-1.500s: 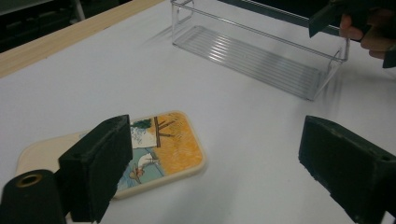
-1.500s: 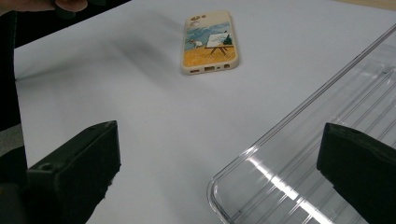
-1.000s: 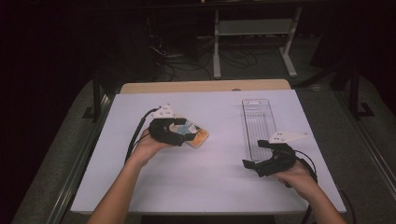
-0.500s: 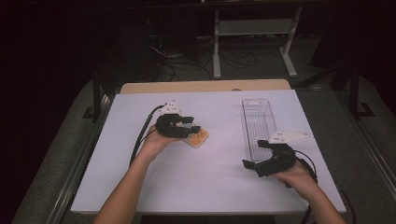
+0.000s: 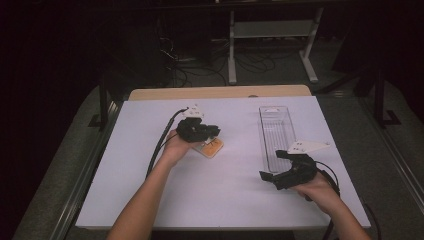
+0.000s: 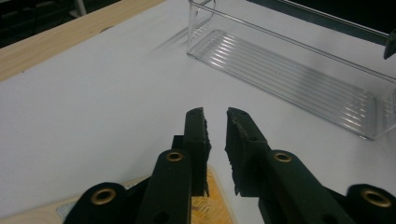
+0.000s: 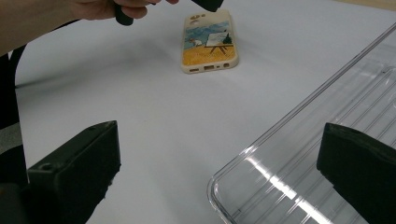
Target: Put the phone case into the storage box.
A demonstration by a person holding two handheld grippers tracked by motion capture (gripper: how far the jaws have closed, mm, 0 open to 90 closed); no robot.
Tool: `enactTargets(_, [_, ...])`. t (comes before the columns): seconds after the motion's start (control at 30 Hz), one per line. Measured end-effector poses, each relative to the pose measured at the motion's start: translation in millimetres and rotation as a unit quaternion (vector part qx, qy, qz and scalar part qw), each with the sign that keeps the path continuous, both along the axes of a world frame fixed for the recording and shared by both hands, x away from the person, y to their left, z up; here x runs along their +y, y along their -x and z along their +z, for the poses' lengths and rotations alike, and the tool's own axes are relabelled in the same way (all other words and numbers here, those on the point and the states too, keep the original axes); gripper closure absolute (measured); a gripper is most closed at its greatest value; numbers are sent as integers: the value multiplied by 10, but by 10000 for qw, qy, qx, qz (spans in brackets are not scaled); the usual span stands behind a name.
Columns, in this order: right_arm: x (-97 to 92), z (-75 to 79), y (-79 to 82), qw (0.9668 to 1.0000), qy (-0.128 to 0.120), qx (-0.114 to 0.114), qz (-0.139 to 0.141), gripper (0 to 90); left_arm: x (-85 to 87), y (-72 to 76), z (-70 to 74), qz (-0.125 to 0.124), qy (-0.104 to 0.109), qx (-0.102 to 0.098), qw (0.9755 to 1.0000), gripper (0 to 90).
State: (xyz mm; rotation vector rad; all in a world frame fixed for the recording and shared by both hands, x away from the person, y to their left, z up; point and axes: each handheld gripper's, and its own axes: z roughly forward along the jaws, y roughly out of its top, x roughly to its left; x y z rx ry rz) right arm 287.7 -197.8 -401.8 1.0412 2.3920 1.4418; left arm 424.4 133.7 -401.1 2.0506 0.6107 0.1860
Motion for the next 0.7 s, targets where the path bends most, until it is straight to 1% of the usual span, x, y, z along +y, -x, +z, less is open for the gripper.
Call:
enactTargets(0.07, [-1, 0, 0, 10000, -1, 5, 0, 0, -28, -21, -33, 37, 22, 69, 10000, 815])
enactTargets(0.1, [-1, 0, 1, 10000, -2, 4, 1, 0, -39, -35, -47, 43, -4, 72, 10000, 829])
enactTargets(0.13, [-1, 0, 1, 10000, -1, 2, 2, 0, -56, -43, -63, 61, 33, 110, 9999, 846])
enactTargets(0.17, [-2, -1, -1, 10000, 10, -6, 14, 0, -79, -51, -82, 96, 113, 149, 9998, 864])
enactTargets(0.2, [-2, -1, -1, 10000, 11, -5, 13, 0, -79, -76, -92, 27, 16, 104, 9999, 878])
enactTargets(0.23, [-2, -1, -1, 10000, 10, -5, 12, 0, -79, -76, -92, 27, 16, 104, 9999, 891])
enactTargets(0.27, [-2, -1, -1, 10000, 8, -5, 13, 0, -105, -99, -122, 30, -11, 155, 9999, 895])
enactTargets(0.37, [-3, -1, -1, 10000, 3, -6, 11, 0, -148, -133, -166, 30, -118, 165, 9998, 897])
enactTargets(0.4, [-3, -1, -1, 10000, 6, -6, 14, 0, -163, -142, -180, 53, -146, 188, 9997, 897])
enactTargets(0.47, [-2, -1, -1, 10000, 2, -6, 12, 0, -200, -157, -214, 109, -124, 251, 9995, 897])
enactTargets(0.53, [-3, -1, -2, 10000, 0, -2, 16, 0, -224, -181, -245, 123, -223, 271, 9993, 897])
enactTargets(0.6, [-4, -1, -2, 10000, -2, 0, 16, 0, -253, -195, -280, 156, -256, 292, 9991, 897])
enactTargets(0.63, [-4, -1, -2, 10000, -4, -1, 19, 0, -259, -207, -297, 146, -329, 288, 9989, 897])
enactTargets(0.67, [-5, -1, -3, 10000, -6, -5, 18, 0, -275, -209, -316, 184, -307, 331, 9988, 897])
enactTargets(0.7, [-6, -1, -4, 10000, -11, -1, 19, 0, -280, -217, -330, 177, -345, 344, 9987, 897])
